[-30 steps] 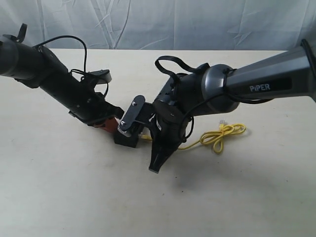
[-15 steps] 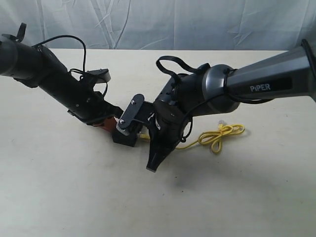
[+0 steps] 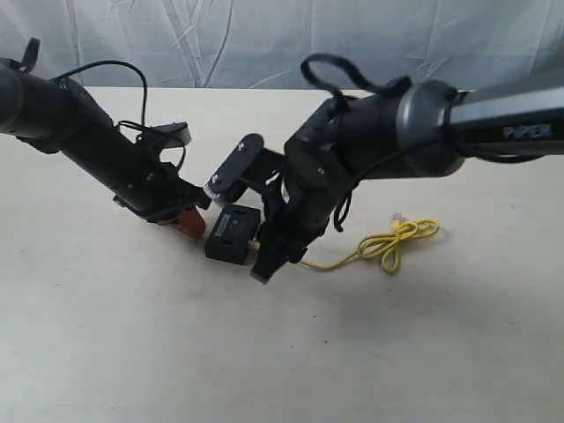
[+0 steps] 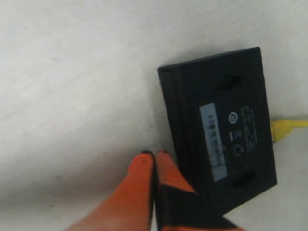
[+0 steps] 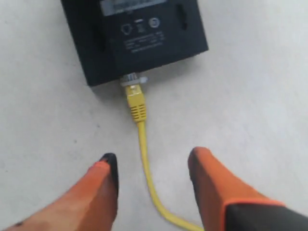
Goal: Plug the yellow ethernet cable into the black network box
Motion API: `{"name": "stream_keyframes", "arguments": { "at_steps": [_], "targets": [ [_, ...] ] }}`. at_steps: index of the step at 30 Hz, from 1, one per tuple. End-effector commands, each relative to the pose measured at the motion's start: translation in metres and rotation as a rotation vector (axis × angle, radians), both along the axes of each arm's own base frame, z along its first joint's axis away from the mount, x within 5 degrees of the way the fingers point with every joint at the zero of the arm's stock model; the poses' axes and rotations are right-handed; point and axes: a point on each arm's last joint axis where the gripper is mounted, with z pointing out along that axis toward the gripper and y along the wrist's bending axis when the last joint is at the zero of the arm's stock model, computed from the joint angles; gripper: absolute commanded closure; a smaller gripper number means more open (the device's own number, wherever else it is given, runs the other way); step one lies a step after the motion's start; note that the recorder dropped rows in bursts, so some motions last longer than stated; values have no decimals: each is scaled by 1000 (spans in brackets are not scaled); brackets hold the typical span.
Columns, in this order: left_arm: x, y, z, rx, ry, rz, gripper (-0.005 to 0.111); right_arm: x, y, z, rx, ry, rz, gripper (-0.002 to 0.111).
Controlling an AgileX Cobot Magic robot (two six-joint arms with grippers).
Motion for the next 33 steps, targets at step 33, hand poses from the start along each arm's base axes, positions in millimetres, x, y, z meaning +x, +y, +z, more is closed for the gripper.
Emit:
{"name": "stream_keyframes", "arguments": {
  "at_steps": [33],
  "targets": [
    [-220,104,224,75,-1048,403,107,-183,-227,133,763,-345,-651,108]
  ]
}}
